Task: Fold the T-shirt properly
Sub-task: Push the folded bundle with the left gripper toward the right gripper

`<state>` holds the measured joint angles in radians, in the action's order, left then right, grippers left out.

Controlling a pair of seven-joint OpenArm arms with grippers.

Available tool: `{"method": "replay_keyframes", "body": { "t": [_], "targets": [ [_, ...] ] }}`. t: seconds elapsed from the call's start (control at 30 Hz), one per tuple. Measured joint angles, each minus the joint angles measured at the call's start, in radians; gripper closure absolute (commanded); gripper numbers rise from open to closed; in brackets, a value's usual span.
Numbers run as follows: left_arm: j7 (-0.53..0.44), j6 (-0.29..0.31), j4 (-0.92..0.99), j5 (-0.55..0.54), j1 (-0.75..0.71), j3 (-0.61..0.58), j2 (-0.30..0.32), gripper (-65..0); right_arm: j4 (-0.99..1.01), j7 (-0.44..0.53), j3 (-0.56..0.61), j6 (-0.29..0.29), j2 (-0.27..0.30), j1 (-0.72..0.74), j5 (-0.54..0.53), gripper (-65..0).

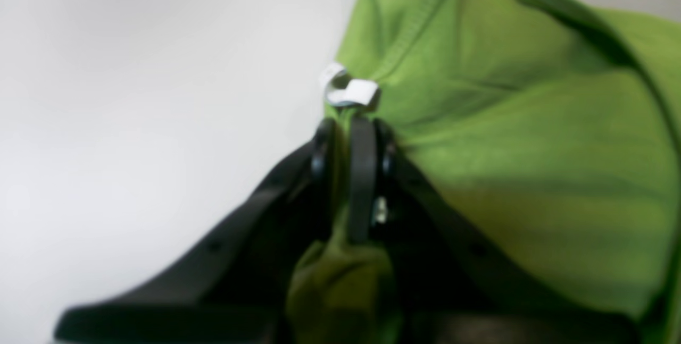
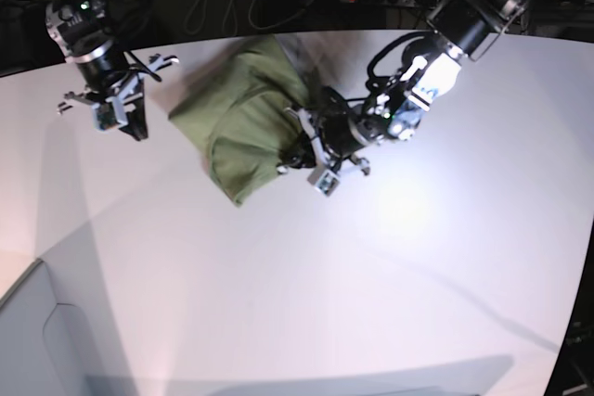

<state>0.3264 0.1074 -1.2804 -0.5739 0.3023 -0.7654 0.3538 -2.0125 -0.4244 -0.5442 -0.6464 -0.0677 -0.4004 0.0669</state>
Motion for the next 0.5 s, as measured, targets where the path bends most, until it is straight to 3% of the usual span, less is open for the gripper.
{"method": "replay_keyframes", "body": {
  "t": [0.1,0.27,0.5],
  "targets": [
    [0.012,0.029,0.107,0.001,0.118,-0.071,-0.065,0.0,0.000,0.002,-0.045,0.000,0.001,-0.003,0.000,-0.6],
    [0.004,0.026,0.264,0.002,0.239,-0.139,-0.162,0.0,-0.001,0.002,-0.101,0.000,-0.002,-0.009,0.001,-0.5],
    [0.002,0.025,0.324,0.001,0.318,-0.234,-0.243,0.0,-0.001,0.002,-0.155,0.000,-0.029,-0.008,0.000,-0.5]
  ]
}}
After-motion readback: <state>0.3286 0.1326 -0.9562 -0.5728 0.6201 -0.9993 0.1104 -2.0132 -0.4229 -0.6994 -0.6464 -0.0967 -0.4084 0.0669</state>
